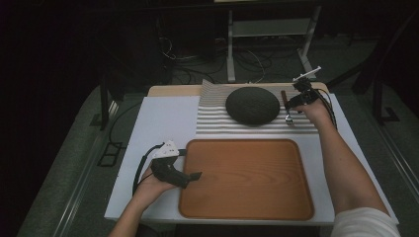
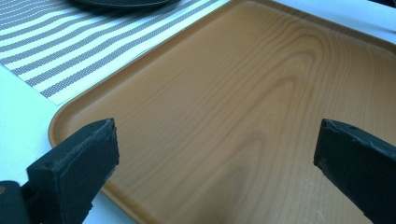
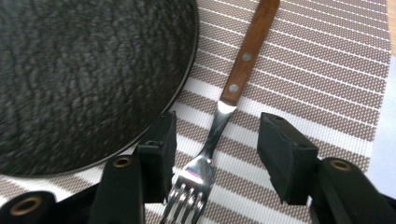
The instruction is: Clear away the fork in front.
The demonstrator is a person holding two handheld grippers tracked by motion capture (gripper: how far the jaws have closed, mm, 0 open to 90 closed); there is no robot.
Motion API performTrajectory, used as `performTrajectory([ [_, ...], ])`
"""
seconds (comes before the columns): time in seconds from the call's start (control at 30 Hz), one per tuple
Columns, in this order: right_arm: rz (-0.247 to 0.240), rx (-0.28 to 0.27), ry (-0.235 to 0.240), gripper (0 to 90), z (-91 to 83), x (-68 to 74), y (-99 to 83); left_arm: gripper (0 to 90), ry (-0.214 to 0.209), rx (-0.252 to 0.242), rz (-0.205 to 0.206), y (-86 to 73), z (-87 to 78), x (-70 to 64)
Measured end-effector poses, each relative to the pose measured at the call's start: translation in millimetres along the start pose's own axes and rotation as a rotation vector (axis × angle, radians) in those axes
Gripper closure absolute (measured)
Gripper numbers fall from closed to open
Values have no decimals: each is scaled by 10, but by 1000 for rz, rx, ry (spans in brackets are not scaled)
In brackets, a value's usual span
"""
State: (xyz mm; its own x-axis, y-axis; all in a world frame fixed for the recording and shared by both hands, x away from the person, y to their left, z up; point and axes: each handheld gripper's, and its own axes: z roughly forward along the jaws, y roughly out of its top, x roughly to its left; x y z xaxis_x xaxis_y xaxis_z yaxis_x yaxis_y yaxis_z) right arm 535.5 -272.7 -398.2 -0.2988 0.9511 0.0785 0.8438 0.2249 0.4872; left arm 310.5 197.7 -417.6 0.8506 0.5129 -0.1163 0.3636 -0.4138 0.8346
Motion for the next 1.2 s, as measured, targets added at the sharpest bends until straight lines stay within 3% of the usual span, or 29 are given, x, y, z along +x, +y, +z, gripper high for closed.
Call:
performTrajectory([
  [0.47, 10, 111, -43, 575, 324, -27, 240, 0, 0, 1, 1, -3, 2, 7],
  [0.83, 57, 151, -45, 639, 510, -98, 330, 0, 1, 4, 4, -7, -1, 16],
  [1.2, 77, 158, -68, 744, 520, -120, 350, 0, 2, 4, 3, -7, -1, 14],
])
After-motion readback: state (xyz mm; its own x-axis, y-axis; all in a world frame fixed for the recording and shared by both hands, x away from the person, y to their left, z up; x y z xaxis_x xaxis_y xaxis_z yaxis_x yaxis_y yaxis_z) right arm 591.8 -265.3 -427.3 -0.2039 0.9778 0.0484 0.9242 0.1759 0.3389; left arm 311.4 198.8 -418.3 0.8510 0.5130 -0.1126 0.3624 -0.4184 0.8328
